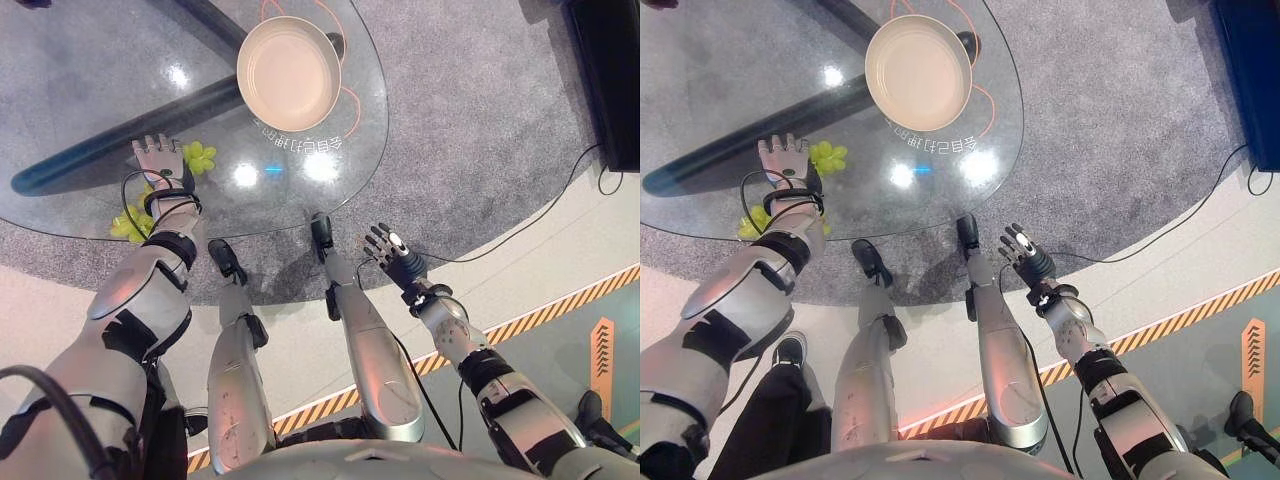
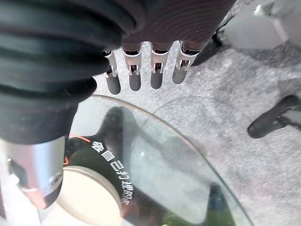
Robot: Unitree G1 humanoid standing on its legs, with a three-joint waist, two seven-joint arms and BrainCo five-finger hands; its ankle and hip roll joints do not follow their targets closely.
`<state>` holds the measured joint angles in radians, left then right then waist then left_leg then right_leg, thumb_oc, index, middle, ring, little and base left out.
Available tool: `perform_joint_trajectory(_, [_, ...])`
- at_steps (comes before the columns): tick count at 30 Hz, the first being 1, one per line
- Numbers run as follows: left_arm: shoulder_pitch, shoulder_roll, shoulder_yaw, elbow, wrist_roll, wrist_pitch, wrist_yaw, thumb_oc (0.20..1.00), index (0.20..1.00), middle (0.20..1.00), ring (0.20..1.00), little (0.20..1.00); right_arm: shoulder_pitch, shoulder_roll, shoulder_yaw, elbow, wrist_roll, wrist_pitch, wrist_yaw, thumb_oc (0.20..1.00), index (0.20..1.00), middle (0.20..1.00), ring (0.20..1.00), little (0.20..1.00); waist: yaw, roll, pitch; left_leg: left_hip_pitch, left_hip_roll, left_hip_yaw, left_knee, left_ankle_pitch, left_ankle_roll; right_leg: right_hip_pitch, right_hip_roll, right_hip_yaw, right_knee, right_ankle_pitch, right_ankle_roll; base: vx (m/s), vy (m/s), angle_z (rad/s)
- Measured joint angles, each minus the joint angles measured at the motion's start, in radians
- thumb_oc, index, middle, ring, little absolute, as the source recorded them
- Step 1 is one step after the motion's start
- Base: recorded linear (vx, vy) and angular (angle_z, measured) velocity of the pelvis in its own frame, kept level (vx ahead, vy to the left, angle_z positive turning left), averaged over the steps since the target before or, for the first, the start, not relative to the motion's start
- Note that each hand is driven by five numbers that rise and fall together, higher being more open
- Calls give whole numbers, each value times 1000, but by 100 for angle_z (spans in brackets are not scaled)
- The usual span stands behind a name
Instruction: Pick up fruits into the plate
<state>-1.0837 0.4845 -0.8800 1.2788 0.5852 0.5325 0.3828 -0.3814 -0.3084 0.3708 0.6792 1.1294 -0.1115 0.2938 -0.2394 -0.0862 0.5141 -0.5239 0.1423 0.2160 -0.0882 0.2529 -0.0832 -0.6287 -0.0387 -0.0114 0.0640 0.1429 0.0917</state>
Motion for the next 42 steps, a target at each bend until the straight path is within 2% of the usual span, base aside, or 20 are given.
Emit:
perform_joint_trajectory(8, [-31, 10, -20, 14, 13, 13, -29, 200, 200, 200, 200, 200, -6, 0, 0, -25, 30, 1, 6, 1000, 1000, 1000, 1000, 1000, -12, -3, -2, -13, 0, -3, 0, 2, 2, -13, 0, -1, 6, 0, 0, 0, 0, 0])
perform_joint_trajectory(15, [-32, 18, -19, 35, 6, -18, -28, 200, 200, 200, 200, 200, -7, 0, 0, -27, 38, 0, 16, 1000, 1000, 1000, 1000, 1000, -17, -4, -2, -10, 0, -6, 0, 2, 2, -8, 0, -4, 6, 3, -3, 0, 0, 0])
perform_joint_trajectory(18, [-26, 25, -18, 43, -11, -55, -25, 200, 200, 200, 200, 200, -6, 0, 0, -25, 38, 0, 21, 1000, 1000, 1000, 1000, 1000, -18, -5, -2, 1, 0, -8, 0, 2, 2, 4, 0, -5, 6, 3, -3, 0, 0, 0])
perform_joint_trajectory(21, [-1, 33, -9, 50, -125, -114, -7, 200, 200, 200, 200, 200, -3, 6, 8, -24, 38, -1, 30, 1000, 1000, 1000, 1000, 1000, -18, -25, -1, 39, 2, -6, 0, -1, -1, 46, 1, -5, -2, 3, -3, 6, 11, 1])
perform_joint_trajectory(26, [35, 41, 65, 37, -290, -222, 13, 200, 200, 200, 200, 200, 12, 17, 10, -21, 38, -13, 39, 1000, 1000, 1000, 1000, 1000, -3, -38, -1, 107, 2, -8, 0, -7, -5, 124, 1, -8, -21, 3, -3, 26, 41, 3])
perform_joint_trajectory(33, [130, 108, 207, -107, -398, -347, -6, 200, 200, 200, 200, 200, 70, 19, 3, -33, 25, -17, 26, 1000, 1000, 1000, 1000, 1000, 24, -37, -1, 223, 2, -21, -1, -21, -13, 276, -1, -27, -77, 3, -4, 52, 98, 7])
perform_joint_trajectory(36, [179, 127, 235, -172, -415, -372, -22, 200, 200, 200, 200, 200, 97, 19, -5, -58, 5, -26, 8, 1000, 1000, 1000, 1000, 1000, 36, -36, -1, 263, 1, -21, -1, -30, -13, 322, -2, -28, -90, 3, -4, 88, 110, 3])
perform_joint_trajectory(42, [323, 149, 310, -363, -467, -432, -92, 200, 200, 200, 200, 200, 146, 17, -29, -116, -84, -55, -39, 1000, 1000, 1000, 1000, 1000, 71, -5, -20, 341, -6, -24, -1, -47, -13, 425, -10, -38, -130, 8, -9, 110, 130, 5])
